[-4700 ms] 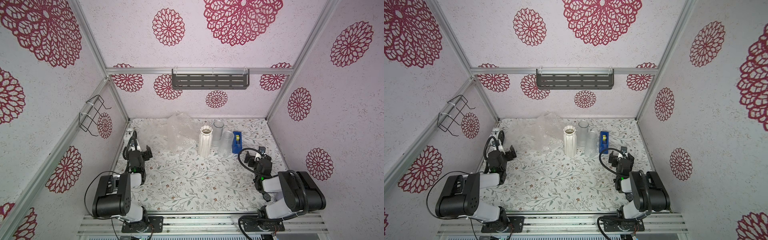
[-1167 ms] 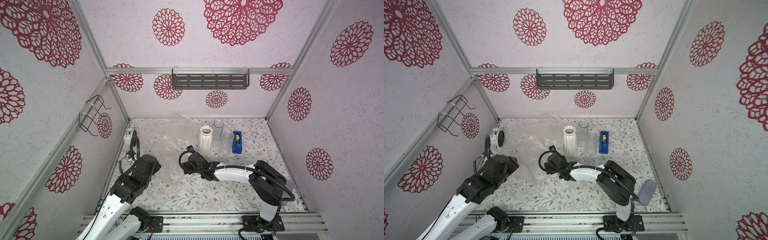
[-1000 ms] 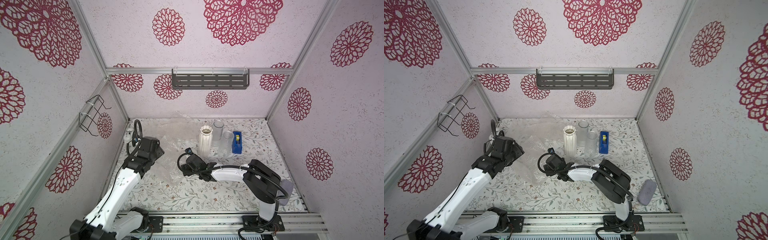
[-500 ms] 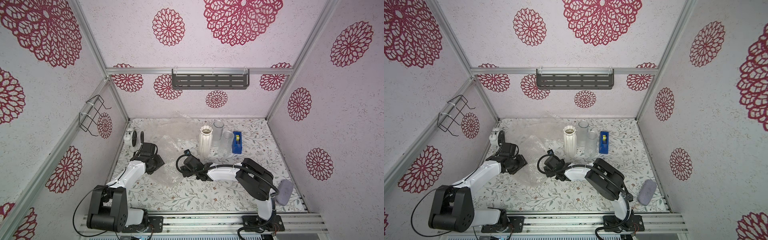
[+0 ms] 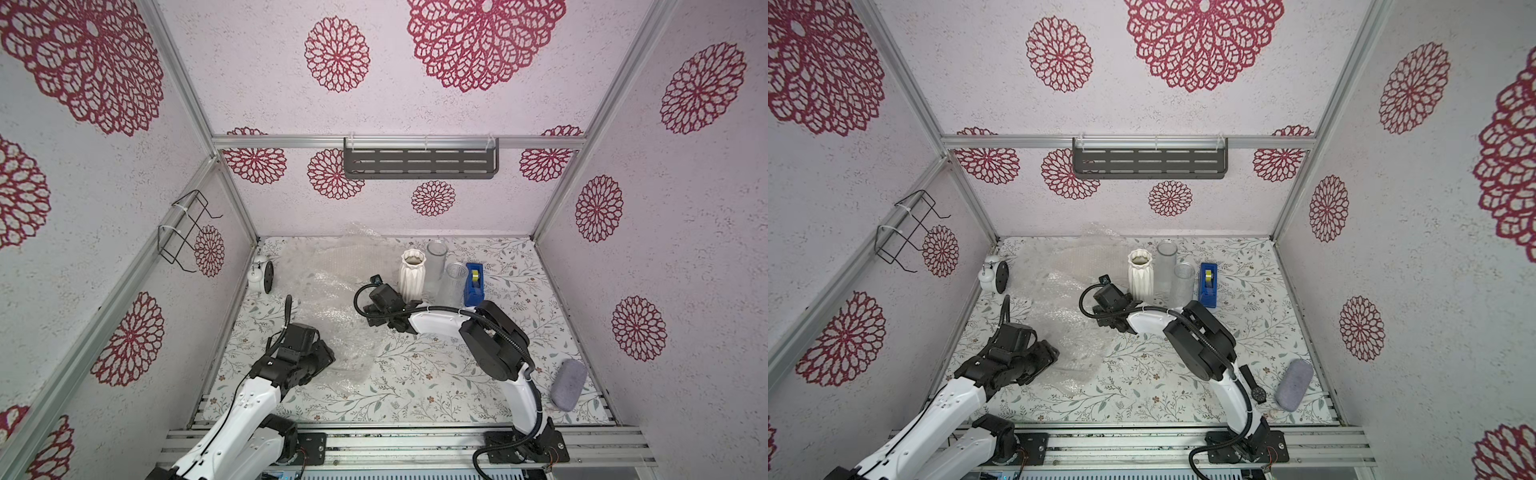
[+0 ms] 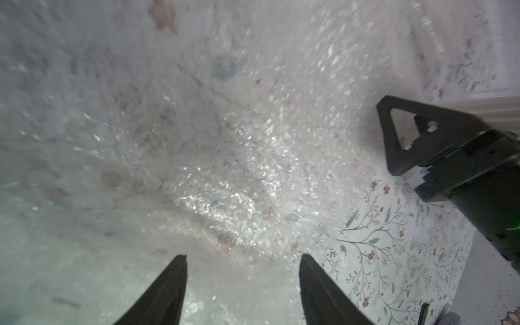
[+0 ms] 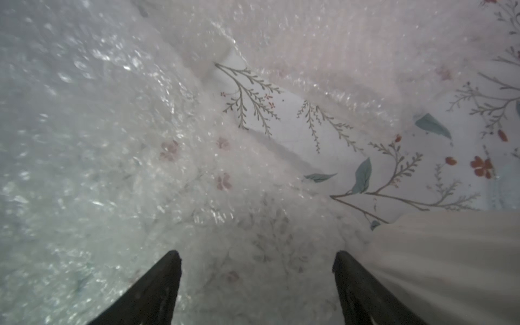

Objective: Wrap vases in bubble wrap
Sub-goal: Adjust the bubble wrap at the center of the board.

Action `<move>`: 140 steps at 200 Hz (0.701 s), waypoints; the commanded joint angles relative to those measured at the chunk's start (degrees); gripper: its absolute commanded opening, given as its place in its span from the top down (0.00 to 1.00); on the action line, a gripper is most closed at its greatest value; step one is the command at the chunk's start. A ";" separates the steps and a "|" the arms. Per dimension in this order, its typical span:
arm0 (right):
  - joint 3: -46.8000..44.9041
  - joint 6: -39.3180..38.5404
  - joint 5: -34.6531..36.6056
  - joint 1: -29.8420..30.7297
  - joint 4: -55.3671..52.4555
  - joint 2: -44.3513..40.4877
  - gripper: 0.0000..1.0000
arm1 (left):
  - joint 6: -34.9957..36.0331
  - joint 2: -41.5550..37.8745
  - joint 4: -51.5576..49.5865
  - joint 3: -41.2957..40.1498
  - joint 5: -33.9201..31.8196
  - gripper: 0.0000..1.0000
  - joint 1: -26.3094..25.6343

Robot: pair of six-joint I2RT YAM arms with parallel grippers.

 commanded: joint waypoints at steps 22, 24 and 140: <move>-4.92 0.54 -2.49 2.67 -1.26 -12.66 0.12 | 7.79 8.99 3.49 13.04 -3.90 0.31 4.50; -5.35 0.64 -2.51 2.91 -1.29 -13.02 0.12 | 8.14 10.04 3.90 13.63 -3.65 0.31 4.88; -15.56 4.08 3.97 16.67 -2.20 -11.54 0.12 | 11.58 53.82 17.16 33.99 5.67 0.30 14.76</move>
